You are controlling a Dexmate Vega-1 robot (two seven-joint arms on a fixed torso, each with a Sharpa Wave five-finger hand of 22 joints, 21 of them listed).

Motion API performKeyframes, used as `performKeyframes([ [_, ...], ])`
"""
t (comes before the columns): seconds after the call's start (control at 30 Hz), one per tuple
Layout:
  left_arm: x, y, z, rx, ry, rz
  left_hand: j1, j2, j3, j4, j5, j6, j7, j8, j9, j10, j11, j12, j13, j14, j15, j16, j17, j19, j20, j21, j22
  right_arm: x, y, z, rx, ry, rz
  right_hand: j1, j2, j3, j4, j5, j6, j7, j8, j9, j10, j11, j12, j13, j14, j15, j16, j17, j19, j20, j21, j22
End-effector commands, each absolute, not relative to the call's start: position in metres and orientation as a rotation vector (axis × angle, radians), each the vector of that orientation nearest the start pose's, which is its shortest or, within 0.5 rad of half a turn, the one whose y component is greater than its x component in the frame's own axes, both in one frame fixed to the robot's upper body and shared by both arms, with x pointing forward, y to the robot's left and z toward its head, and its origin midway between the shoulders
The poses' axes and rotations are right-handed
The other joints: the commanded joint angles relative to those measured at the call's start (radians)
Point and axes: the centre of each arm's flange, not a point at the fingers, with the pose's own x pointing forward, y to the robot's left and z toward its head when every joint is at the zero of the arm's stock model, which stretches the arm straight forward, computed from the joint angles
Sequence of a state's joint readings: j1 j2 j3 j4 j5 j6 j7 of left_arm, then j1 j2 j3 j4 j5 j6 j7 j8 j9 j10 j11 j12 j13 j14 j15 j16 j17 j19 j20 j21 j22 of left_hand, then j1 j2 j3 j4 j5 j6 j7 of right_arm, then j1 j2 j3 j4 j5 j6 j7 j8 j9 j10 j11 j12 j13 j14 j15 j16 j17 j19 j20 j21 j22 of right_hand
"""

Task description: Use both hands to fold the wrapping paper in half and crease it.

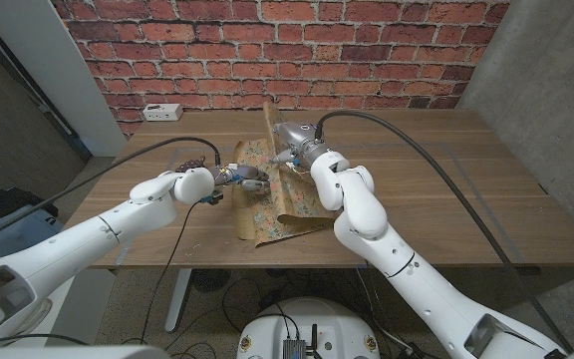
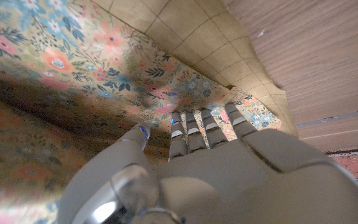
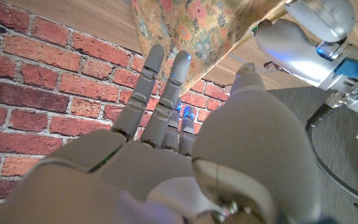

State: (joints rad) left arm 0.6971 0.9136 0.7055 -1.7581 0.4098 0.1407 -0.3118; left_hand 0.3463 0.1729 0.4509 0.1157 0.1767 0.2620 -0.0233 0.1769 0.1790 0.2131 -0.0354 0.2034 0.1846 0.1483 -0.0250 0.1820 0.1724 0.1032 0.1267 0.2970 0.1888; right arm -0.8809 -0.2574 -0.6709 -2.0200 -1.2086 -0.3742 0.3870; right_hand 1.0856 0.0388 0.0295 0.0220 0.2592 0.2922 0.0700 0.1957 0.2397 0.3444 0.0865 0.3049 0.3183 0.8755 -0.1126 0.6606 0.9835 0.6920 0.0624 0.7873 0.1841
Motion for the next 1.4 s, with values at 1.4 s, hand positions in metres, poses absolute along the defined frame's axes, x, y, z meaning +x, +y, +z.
performKeyframes([
  [1.4,0.518,0.254,-0.024,0.93,-1.448,0.346,0.365,0.0,0.16,-0.267,0.099,0.729,0.107,0.718,0.695,0.821,0.011,0.793,0.909,0.754,-0.019,0.863,0.885,0.377,-0.049,0.536,0.262,0.5,-0.061,0.022,-0.477,-0.901,0.391,-0.166,0.107,0.029,0.048,-0.067,0.011,-0.035,0.014,-0.011,-0.068,0.008,-0.055,-0.006,-0.191,0.032,-0.243,-0.262,-0.193,0.083,-0.068,0.007],
])
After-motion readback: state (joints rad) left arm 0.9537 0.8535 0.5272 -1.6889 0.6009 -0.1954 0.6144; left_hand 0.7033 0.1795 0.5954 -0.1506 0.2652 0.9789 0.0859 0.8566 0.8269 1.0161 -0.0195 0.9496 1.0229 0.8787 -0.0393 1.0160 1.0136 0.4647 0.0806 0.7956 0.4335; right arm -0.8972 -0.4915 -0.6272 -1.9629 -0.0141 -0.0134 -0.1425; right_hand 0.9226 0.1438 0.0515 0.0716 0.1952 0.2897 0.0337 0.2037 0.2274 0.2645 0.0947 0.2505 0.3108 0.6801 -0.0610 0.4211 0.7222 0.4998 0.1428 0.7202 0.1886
